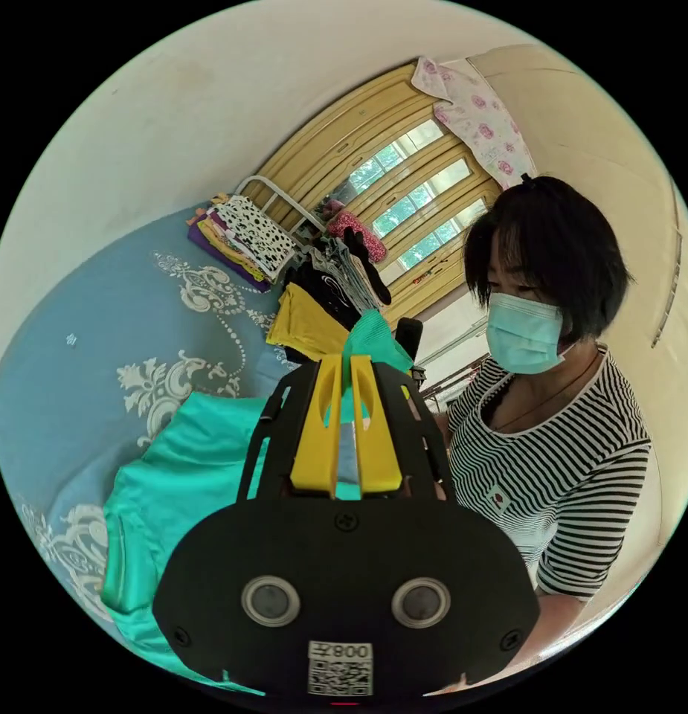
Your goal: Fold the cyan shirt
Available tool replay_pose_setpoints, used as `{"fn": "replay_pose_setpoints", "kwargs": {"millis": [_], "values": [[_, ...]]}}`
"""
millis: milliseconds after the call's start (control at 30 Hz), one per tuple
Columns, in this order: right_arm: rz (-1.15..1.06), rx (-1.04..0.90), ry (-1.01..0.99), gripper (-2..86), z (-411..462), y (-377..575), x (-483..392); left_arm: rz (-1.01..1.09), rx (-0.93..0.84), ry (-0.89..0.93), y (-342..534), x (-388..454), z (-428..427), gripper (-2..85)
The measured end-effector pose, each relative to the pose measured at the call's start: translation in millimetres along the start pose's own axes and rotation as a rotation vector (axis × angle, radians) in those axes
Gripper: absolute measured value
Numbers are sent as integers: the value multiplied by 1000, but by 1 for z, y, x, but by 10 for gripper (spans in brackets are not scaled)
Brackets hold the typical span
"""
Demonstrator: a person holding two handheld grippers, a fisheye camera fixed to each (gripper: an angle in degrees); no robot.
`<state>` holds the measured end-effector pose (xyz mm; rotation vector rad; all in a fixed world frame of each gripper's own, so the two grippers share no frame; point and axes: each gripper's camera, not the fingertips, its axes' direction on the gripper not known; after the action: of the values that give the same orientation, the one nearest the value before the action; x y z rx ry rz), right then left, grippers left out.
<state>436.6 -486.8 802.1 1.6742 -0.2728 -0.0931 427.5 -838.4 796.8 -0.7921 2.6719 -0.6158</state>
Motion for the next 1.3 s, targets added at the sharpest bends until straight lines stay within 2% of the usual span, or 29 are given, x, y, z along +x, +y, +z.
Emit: {"fn": "replay_pose_setpoints", "kwargs": {"millis": [200, 600, 1067, 1200, 1300], "values": [[20, -191, -98, 16, 138, 12, -22, -205, 31, -152, 119, 24, -101, 21], [55, -524, -109, 17, 352, 55, -36, -497, 138, -198, 319, 16, -213, 25], [28, -700, -37, 18, 494, 87, -47, -628, 211, -271, 445, 20, -291, 47], [-52, -782, 26, 20, 533, 92, -63, -634, 337, -287, 470, 43, -312, 61], [-149, -853, 90, 22, 559, 98, -79, -618, 320, -310, 468, 61, -309, 74]]}}
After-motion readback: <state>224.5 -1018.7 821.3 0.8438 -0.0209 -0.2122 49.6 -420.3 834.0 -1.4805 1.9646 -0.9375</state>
